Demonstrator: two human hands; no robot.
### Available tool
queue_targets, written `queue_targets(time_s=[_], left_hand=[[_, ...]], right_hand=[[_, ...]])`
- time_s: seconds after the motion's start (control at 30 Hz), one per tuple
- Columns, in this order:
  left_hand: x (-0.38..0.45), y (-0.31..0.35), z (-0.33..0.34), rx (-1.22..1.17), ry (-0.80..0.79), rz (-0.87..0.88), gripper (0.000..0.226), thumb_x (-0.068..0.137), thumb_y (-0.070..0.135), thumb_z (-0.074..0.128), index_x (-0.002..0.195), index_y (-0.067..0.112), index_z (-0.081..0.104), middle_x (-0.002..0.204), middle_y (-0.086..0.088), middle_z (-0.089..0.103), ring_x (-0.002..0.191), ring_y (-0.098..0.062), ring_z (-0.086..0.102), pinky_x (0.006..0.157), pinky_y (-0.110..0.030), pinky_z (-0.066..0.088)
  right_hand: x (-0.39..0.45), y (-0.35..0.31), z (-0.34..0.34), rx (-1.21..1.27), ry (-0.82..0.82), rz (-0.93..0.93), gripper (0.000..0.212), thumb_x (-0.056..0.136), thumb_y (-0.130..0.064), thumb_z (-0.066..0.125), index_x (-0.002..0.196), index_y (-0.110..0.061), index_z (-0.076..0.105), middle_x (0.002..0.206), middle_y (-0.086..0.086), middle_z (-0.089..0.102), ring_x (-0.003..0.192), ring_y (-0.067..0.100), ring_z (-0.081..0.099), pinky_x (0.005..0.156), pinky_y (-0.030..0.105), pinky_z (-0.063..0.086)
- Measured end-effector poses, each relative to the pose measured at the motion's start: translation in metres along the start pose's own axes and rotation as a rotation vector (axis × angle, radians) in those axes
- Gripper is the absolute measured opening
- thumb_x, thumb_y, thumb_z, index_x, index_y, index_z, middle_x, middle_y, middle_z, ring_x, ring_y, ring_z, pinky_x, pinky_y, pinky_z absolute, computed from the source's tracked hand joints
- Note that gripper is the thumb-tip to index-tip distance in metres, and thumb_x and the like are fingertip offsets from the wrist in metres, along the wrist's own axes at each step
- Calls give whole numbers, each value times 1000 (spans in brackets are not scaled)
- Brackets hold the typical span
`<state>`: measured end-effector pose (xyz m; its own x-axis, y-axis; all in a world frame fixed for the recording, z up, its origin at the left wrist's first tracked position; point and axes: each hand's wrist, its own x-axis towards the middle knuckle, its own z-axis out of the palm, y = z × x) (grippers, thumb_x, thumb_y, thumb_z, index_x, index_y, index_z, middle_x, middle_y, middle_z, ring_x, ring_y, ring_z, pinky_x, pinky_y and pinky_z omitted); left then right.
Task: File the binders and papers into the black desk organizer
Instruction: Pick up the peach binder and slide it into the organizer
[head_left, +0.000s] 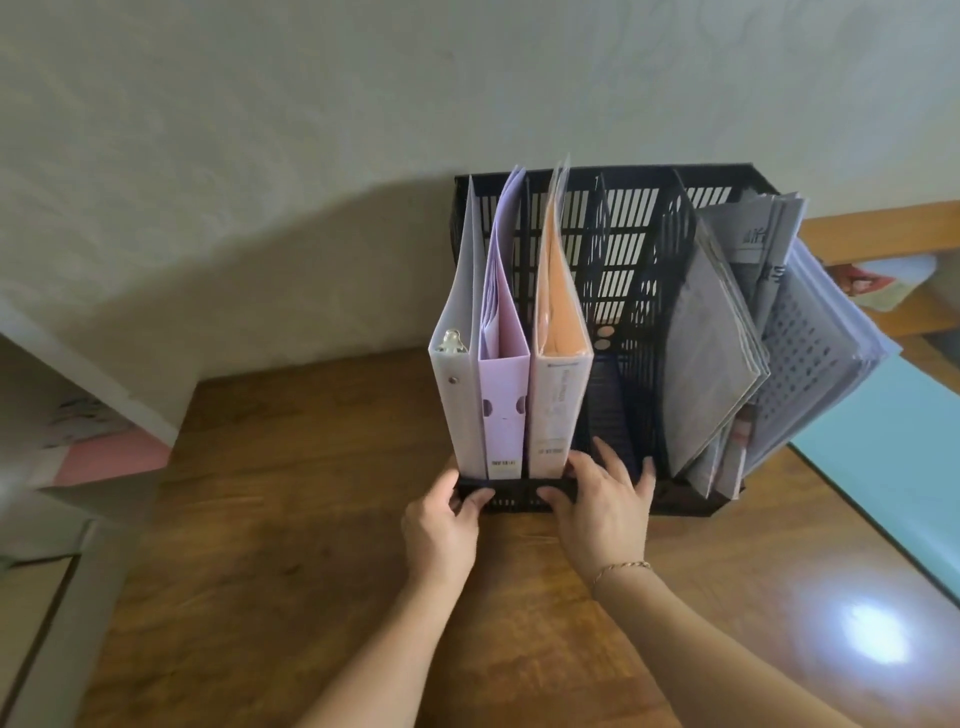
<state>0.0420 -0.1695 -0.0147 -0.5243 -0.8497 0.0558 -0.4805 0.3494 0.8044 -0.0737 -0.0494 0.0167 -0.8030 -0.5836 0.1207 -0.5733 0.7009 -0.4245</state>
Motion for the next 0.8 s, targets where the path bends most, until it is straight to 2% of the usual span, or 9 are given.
queue_targets(time_s=[0.13, 0.3, 0.43, 0.53, 0.63, 0.73, 0.8], left_hand=[[-11, -4, 13, -28, 97, 31, 34, 79, 28, 79, 112, 26, 71, 99, 4, 76, 85, -14, 73, 73, -34, 60], [-20, -5, 30, -9, 206, -6, 36, 70, 26, 86, 104, 16, 76, 81, -10, 76, 60, -29, 66, 53, -31, 52], [-23, -8, 35, -6, 256, 48, 40, 66, 20, 88, 101, 4, 76, 87, -13, 77, 66, -29, 72, 59, -34, 59], [-28, -2, 34, -72, 269, 45, 48, 66, 17, 88, 109, 4, 72, 94, -10, 76, 75, -17, 73, 66, -30, 60], [-43, -6, 32, -181, 313, -48, 59, 72, 22, 83, 127, 14, 62, 107, -6, 72, 84, -3, 67, 78, -17, 51], [-71, -6, 40, -386, 438, -89, 53, 76, 43, 74, 123, 35, 50, 114, -12, 63, 82, 4, 62, 70, -8, 48], [-99, 7, 63, -423, 483, -122, 52, 73, 47, 62, 118, 24, 50, 107, -18, 58, 79, 3, 58, 71, -6, 44]], right_hand=[[-1, 14, 8, 84, 91, -10, 17, 76, -24, 76, 89, -23, 66, 94, -7, 72, 127, 23, 48, 113, 52, 3], [2, 29, 13, 141, 122, -62, 19, 69, -15, 80, 80, -17, 64, 86, -4, 72, 119, 27, 55, 110, 51, 8], [4, 33, 10, 143, 100, -73, 16, 73, -20, 78, 84, -18, 66, 93, -3, 72, 124, 24, 52, 111, 42, 1], [3, 34, 7, 144, 56, -84, 19, 78, -24, 74, 95, -24, 66, 103, -6, 71, 130, 21, 45, 111, 35, -7], [-11, 49, -8, 194, 48, -217, 38, 79, -17, 73, 115, -22, 63, 119, -6, 64, 132, 15, 41, 115, 39, 8], [-43, 91, -34, 309, 155, -292, 40, 83, -15, 67, 122, -14, 60, 127, -8, 55, 130, 15, 44, 111, 37, 30], [-66, 137, -50, 313, 198, -214, 35, 85, -20, 62, 120, -14, 61, 125, -6, 56, 126, 17, 49, 106, 35, 38]])
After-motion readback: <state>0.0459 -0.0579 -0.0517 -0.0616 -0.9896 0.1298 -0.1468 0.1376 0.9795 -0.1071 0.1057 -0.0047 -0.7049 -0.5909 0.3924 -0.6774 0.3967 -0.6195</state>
